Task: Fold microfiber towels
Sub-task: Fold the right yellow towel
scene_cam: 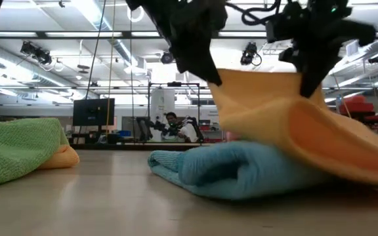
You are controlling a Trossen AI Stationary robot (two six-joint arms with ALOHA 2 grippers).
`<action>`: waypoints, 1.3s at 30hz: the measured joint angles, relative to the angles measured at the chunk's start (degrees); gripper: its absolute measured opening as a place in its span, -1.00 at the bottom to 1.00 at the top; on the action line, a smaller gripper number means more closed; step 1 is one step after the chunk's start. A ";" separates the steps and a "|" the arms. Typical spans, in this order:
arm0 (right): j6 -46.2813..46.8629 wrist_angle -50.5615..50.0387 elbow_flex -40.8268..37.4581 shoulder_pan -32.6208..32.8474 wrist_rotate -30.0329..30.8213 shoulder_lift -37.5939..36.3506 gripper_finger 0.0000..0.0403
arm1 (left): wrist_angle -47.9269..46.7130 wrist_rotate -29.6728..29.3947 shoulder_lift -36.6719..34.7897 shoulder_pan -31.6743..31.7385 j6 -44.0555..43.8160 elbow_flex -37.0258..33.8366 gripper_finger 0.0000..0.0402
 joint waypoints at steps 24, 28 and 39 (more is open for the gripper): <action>-13.78 -0.08 1.68 -0.44 5.62 -5.50 -0.96 | -3.80 4.30 -1.14 0.90 6.96 4.81 -0.90; -11.55 -0.35 1.64 4.10 7.87 -4.09 -0.96 | -3.01 4.31 -1.14 -1.24 5.96 5.22 -0.84; -5.08 3.52 -5.27 12.52 15.54 -1.75 -0.96 | 3.14 4.11 2.23 -7.41 1.70 5.20 -0.93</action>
